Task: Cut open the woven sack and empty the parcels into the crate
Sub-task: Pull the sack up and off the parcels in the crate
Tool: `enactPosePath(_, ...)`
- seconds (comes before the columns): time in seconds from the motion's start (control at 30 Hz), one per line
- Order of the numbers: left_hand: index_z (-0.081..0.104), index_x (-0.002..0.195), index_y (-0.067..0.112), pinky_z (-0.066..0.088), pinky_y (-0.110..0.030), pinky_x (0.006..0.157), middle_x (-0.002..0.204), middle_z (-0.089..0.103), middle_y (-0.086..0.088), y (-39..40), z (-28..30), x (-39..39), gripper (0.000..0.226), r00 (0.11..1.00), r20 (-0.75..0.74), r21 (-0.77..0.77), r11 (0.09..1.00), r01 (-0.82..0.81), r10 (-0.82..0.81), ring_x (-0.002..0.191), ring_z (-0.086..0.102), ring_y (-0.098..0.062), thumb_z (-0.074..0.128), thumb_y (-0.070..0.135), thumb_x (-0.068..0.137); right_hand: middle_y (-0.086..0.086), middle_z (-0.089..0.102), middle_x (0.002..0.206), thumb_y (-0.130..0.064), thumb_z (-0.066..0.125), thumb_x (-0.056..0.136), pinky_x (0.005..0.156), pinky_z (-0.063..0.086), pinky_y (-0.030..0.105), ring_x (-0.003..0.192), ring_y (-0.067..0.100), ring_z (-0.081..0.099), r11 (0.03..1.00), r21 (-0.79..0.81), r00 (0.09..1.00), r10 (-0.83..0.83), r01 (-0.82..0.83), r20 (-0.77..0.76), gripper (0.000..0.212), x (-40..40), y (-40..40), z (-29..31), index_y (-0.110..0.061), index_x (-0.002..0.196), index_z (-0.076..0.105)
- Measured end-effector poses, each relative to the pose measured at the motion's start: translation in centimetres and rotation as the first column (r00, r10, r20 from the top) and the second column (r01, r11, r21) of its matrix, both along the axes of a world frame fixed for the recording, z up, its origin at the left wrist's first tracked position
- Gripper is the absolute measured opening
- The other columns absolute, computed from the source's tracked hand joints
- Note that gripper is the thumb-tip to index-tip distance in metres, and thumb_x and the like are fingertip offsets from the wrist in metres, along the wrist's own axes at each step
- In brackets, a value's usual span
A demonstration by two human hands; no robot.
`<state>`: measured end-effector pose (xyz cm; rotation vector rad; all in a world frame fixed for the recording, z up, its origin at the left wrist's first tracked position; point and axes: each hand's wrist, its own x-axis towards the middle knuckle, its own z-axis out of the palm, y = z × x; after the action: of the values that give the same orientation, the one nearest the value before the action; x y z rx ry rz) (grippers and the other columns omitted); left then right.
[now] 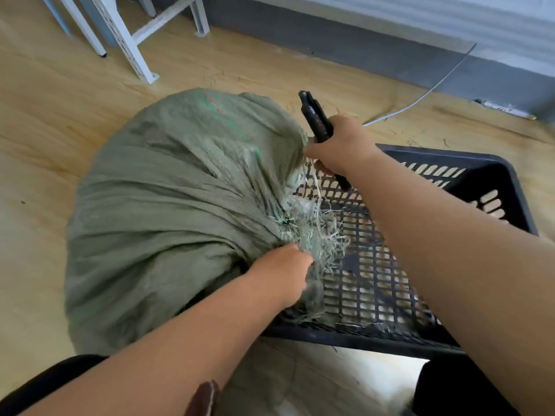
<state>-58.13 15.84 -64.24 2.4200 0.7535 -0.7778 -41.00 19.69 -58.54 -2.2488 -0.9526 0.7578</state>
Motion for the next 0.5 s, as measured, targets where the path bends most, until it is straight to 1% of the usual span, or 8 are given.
enactPosePath(0.07,0.05,0.136,0.02,0.046,-0.042,0.097,0.136,0.046,-0.008,0.3,2.2,0.2,0.043,0.989,0.145,0.012,1.0,0.008,-0.01,0.119,0.052,-0.028,0.055,0.012,0.094,0.014,0.064,0.08,-0.015,0.072,0.083,0.061,0.057,0.036,0.062,0.026,0.066,0.996,0.078,0.968,-0.024,0.045,-0.252,0.025,-1.0,-1.9,-0.8,-0.009,0.099,0.053)
enactPosePath(0.1,0.051,0.135,0.023,0.046,-0.042,0.097,0.136,0.046,-0.005,0.4,3.2,-0.1,0.044,0.972,0.232,0.052,0.999,0.005,-0.017,0.12,0.053,-0.027,0.057,0.012,0.093,0.013,0.064,0.076,-0.017,0.075,0.081,0.06,0.056,0.035,0.062,0.027,0.065,0.994,0.098,0.941,-0.021,0.057,-0.337,0.026,-1.8,-2.7,-1.5,-0.01,0.094,0.053)
enactPosePath(0.17,0.058,0.126,0.028,0.049,-0.04,0.09,0.129,0.046,0.005,1.0,4.8,-1.5,0.04,0.906,0.424,0.168,0.982,-0.084,0.004,0.114,0.055,-0.022,0.063,0.016,0.089,0.013,0.066,0.078,-0.03,0.083,0.069,0.065,0.059,0.043,0.071,0.035,0.069,0.993,0.112,0.943,-0.007,0.047,-0.331,0.037,-2.8,-3.3,-2.9,-0.016,0.084,0.052)
enactPosePath(0.23,0.058,0.123,0.029,0.049,-0.037,0.087,0.127,0.044,0.01,1.8,5.8,-3.2,0.042,0.855,0.517,0.32,0.921,-0.222,0.027,0.113,0.051,-0.017,0.07,0.022,0.083,0.009,0.066,0.08,-0.037,0.087,0.061,0.064,0.059,0.041,0.067,0.028,0.069,0.992,0.111,0.937,-0.011,0.053,-0.348,0.046,-3.2,-3.0,-3.8,-0.019,0.084,0.051)
enactPosePath(0.3,0.05,0.131,0.029,0.041,-0.036,0.094,0.133,0.041,0.009,2.8,5.7,-4.4,0.058,0.886,0.463,0.48,0.831,-0.282,0.033,0.122,0.042,-0.019,0.074,0.032,0.078,0.005,0.063,0.072,-0.021,0.087,0.067,0.056,0.056,0.031,0.053,0.016,0.065,0.991,0.105,0.879,-0.02,0.08,-0.476,0.049,-3.4,-2.6,-4.0,-0.013,0.098,0.05)
enactPosePath(0.37,0.043,0.137,0.027,0.034,-0.036,0.098,0.137,0.04,0.007,3.4,4.8,-4.5,0.066,0.936,0.348,0.532,0.812,-0.242,0.051,0.125,0.035,-0.022,0.073,0.035,0.079,0.006,0.064,0.069,-0.013,0.087,0.068,0.057,0.058,0.033,0.052,0.017,0.064,0.995,0.052,0.856,-0.044,0.082,-0.514,0.058,-4.1,-2.4,-4.2,-0.008,0.11,0.047)
enactPosePath(0.43,0.046,0.133,0.023,0.038,-0.035,0.093,0.13,0.043,0.003,3.3,3.4,-3.9,0.058,0.955,0.29,0.523,0.827,-0.207,0.056,0.119,0.037,-0.023,0.07,0.026,0.081,0.009,0.068,0.073,-0.013,0.086,0.069,0.063,0.061,0.039,0.057,0.021,0.067,0.998,0.012,0.894,-0.045,0.056,-0.446,0.054,-4.9,-2.2,-4.9,-0.006,0.108,0.049)
enactPosePath(0.5,0.047,0.129,0.018,0.044,-0.035,0.088,0.122,0.045,-0.001,3.3,2.6,-3.3,0.05,0.959,0.265,0.499,0.837,-0.226,0.101,0.115,0.042,-0.024,0.068,0.016,0.083,0.007,0.07,0.085,-0.016,0.082,0.072,0.067,0.061,0.037,0.066,0.023,0.068,0.999,0.003,0.958,-0.049,0.052,-0.283,0.045,-4.9,-2.2,-5.1,-0.008,0.107,0.054)
